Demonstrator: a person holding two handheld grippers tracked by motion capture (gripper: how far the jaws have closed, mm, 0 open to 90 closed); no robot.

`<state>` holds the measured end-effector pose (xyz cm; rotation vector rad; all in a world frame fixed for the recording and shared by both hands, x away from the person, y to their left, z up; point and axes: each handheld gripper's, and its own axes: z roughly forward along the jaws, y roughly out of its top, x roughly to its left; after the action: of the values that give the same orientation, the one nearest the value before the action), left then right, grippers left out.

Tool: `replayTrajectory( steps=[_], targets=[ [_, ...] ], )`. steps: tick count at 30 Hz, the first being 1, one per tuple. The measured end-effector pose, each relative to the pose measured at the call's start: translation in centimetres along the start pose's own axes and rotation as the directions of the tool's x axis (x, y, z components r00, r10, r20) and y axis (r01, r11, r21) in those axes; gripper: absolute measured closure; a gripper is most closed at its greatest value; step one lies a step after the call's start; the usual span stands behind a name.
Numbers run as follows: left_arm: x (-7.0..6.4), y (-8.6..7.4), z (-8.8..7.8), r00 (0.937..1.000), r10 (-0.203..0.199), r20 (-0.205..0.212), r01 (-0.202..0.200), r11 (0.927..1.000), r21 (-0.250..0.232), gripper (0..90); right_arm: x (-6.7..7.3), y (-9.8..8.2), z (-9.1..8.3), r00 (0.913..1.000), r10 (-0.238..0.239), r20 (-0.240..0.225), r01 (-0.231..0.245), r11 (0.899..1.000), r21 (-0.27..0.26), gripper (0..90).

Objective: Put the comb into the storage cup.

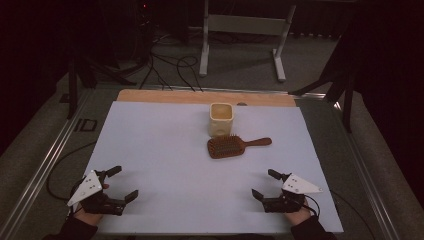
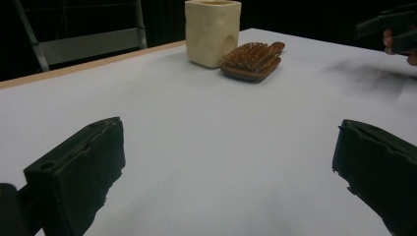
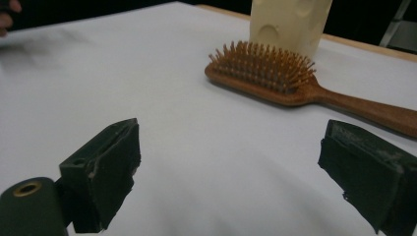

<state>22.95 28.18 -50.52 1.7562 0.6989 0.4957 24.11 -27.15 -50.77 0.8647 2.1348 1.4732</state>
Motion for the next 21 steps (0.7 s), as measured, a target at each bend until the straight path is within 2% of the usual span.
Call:
replayTrajectory(
  steps=[3,7,10,15,17,21],
  targets=[
    [0.06,-0.05,0.00,0.9999,-0.012,-0.001,0.012,0.9999,0.005,0.1,-0.09,0.05,-0.12,1.0000,-0.005,-0.001,0.005,1.000,0.008,8.4],
    [0.01,-0.05,0.06,1.0000,-0.009,-0.002,0.009,0.9998,0.018,0.1,0.19,0.18,0.05,0.9996,-0.021,-0.017,0.022,0.999,0.033,8.3],
    [-0.07,0.01,0.04,1.0000,-0.004,-0.007,0.004,0.9995,0.033,0.1,0.27,0.16,0.25,0.9991,-0.017,-0.039,0.019,0.999,0.050,8.3],
    [-0.25,-0.01,0.00,1.0000,0.005,-0.008,-0.005,0.9989,0.046,0.1,0.16,0.42,0.20,0.9992,-0.013,-0.037,0.015,0.999,0.050,8.2],
    [-0.26,0.01,-0.06,1.0000,0.001,-0.008,0.000,0.9992,0.041,0.1,0.12,0.51,0.27,0.9992,-0.003,-0.040,0.006,0.998,0.061,8.2],
    [-0.27,0.04,-0.38,1.0000,-0.002,-0.008,0.002,0.9995,0.032,0.1,0.63,0.76,0.46,0.9986,-0.025,-0.046,0.029,0.995,0.097,8.3]
  ],
)
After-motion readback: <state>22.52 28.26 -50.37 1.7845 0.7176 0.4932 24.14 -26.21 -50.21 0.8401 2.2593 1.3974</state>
